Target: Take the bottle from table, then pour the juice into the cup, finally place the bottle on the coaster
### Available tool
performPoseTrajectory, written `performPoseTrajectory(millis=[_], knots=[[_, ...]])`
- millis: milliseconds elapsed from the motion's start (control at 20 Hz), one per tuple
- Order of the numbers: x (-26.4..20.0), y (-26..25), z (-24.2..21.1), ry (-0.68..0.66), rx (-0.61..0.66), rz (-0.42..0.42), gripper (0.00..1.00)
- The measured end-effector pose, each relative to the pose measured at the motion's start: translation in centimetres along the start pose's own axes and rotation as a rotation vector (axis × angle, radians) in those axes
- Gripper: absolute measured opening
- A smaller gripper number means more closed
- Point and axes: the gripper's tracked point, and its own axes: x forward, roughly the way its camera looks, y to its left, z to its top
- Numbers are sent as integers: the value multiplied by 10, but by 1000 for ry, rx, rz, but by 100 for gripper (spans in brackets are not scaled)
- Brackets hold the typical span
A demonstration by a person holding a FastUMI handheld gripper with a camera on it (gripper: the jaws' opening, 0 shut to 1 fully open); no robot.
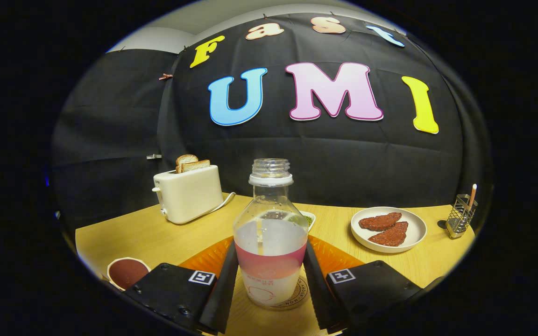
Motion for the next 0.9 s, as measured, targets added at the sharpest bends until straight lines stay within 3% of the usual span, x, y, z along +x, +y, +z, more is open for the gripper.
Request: performPoseTrajectory(millis=[900], knots=[[4,-3,-9,19,24,-5,78]])
